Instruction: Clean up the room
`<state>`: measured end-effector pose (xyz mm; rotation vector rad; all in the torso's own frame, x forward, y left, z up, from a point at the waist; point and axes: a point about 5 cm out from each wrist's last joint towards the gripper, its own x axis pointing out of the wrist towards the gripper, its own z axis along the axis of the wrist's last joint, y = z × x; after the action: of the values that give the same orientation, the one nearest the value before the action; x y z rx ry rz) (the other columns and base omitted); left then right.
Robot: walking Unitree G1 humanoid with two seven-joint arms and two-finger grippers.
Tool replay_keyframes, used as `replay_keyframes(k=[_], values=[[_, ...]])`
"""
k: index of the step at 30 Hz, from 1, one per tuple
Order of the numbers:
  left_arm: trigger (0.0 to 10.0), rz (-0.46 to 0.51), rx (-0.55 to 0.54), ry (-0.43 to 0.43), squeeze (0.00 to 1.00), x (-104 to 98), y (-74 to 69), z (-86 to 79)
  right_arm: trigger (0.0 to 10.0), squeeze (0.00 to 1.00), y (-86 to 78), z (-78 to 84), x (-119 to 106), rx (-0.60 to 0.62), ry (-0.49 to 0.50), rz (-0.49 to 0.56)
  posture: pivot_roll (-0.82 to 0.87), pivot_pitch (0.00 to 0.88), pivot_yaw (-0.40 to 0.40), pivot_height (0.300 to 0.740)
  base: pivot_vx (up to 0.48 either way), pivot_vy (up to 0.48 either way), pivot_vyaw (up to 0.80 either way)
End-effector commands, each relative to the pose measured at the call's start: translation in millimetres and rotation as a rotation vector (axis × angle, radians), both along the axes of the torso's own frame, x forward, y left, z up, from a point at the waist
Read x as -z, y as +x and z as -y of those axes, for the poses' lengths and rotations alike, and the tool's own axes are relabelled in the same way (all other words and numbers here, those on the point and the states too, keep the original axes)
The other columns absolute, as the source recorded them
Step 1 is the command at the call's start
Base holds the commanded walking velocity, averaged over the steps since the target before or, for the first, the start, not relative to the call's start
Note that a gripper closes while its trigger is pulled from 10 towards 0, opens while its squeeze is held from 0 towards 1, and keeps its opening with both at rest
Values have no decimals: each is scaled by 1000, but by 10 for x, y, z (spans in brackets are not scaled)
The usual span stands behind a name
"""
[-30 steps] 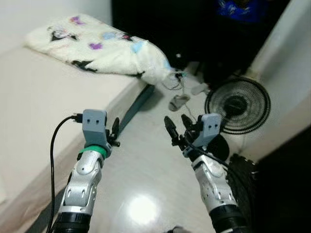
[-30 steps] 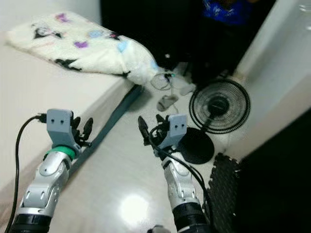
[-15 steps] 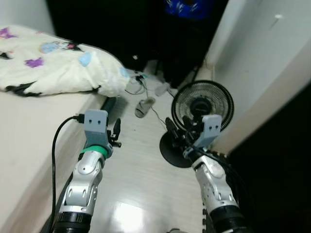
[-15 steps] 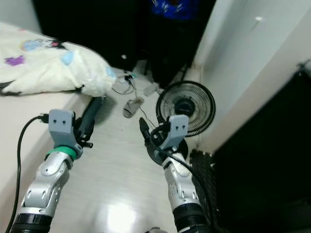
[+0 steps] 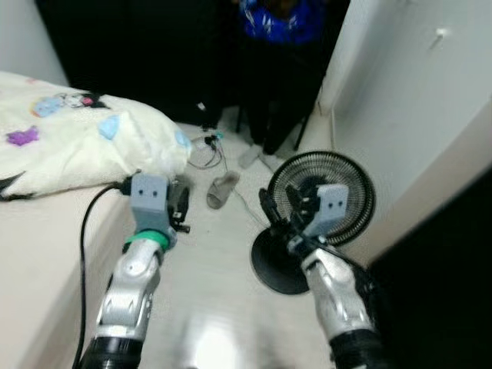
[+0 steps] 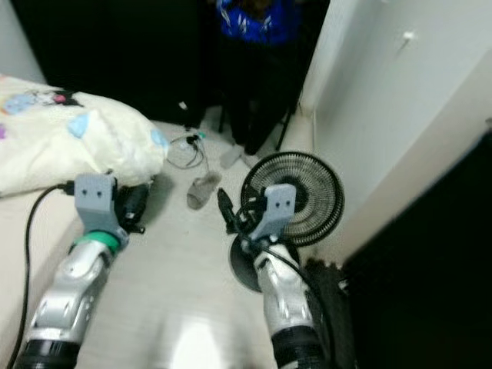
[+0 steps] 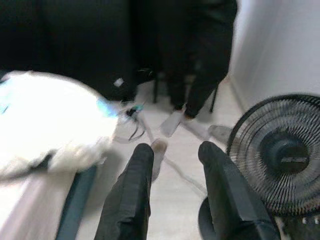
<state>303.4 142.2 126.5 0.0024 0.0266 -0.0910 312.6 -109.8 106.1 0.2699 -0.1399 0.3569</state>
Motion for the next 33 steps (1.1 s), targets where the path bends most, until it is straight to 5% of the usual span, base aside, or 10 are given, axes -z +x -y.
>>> replay_keyframes(k=[1,25,33], values=[[10000,-10,8,-4,0,20,-15,27,10000,0,-19,32,22,14,3,-5,-1,0,10,724,450,0,0],[10000,-15,10,4,0,15,-24,12,10000,0,-53,-15,53,4,-27,-3,2,0,23,724,448,0,0],[10000,-16,10,8,0,6,-24,3,10000,0,-53,-31,60,-1,-33,-6,6,0,25,724,448,0,659]])
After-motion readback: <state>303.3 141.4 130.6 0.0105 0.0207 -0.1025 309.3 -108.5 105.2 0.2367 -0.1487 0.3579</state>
